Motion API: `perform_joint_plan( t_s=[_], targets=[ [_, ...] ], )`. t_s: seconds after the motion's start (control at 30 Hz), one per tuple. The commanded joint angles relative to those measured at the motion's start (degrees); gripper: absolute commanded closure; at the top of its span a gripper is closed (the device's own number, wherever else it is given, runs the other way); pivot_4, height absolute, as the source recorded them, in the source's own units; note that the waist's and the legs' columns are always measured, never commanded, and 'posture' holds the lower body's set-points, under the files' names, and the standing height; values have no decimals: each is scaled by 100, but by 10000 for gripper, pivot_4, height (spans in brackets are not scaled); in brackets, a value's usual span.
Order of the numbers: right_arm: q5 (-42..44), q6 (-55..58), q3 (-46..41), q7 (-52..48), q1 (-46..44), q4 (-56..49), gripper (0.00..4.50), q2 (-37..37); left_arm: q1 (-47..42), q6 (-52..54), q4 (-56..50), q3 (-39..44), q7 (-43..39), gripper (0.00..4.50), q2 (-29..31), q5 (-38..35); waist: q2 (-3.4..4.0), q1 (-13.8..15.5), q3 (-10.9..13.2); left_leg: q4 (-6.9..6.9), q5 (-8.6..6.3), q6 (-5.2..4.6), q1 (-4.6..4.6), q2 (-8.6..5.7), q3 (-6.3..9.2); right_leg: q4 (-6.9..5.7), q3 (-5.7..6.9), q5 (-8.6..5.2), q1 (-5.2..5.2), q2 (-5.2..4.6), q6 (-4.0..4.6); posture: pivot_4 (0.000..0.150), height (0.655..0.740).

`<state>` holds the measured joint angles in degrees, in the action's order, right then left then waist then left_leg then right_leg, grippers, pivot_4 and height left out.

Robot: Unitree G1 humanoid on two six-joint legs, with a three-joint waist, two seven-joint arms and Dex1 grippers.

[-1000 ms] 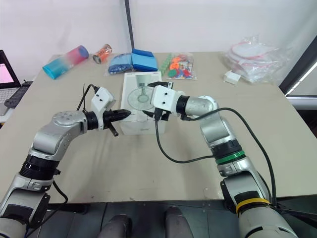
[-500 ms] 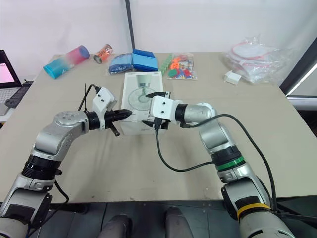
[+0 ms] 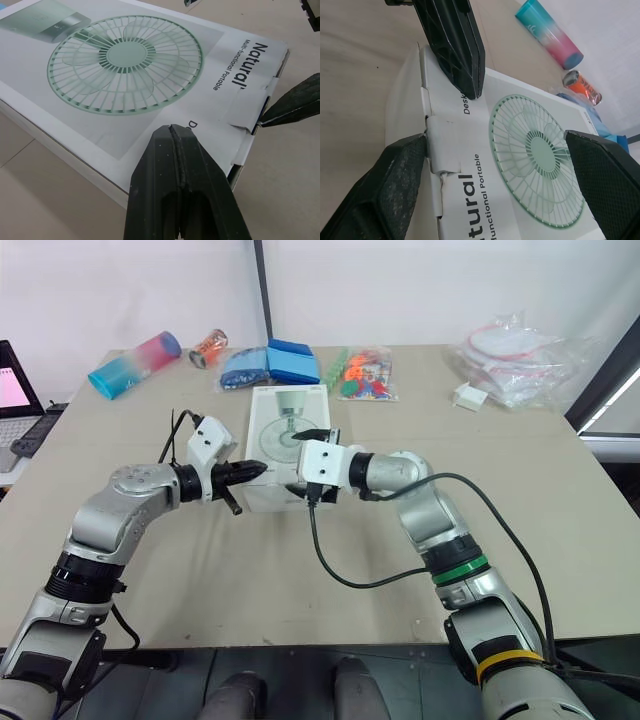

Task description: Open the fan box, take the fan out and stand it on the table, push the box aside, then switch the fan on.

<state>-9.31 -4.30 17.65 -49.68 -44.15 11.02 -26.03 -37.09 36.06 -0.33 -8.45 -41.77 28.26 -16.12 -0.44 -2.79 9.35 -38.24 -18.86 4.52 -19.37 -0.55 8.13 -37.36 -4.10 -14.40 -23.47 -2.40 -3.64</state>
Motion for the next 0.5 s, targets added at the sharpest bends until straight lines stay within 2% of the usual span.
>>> perform_joint_plan(
  t_s=[0.03,0.5],
  targets=[
    [-46,-186,-89,161,-163,-52,0,8,44,71,99,-39,-33,44408,19,98,0,0,0,0,0,0,0,0,0,0,0,0,0,0,0,1500,7400],
    [-153,-680,-450,800,-697,233,0,-93,69,25,169,-85,-148,44408,-5,127,0,0,0,0,0,1,0,0,0,0,0,0,-1,1,0,1500,7400]
  ],
)
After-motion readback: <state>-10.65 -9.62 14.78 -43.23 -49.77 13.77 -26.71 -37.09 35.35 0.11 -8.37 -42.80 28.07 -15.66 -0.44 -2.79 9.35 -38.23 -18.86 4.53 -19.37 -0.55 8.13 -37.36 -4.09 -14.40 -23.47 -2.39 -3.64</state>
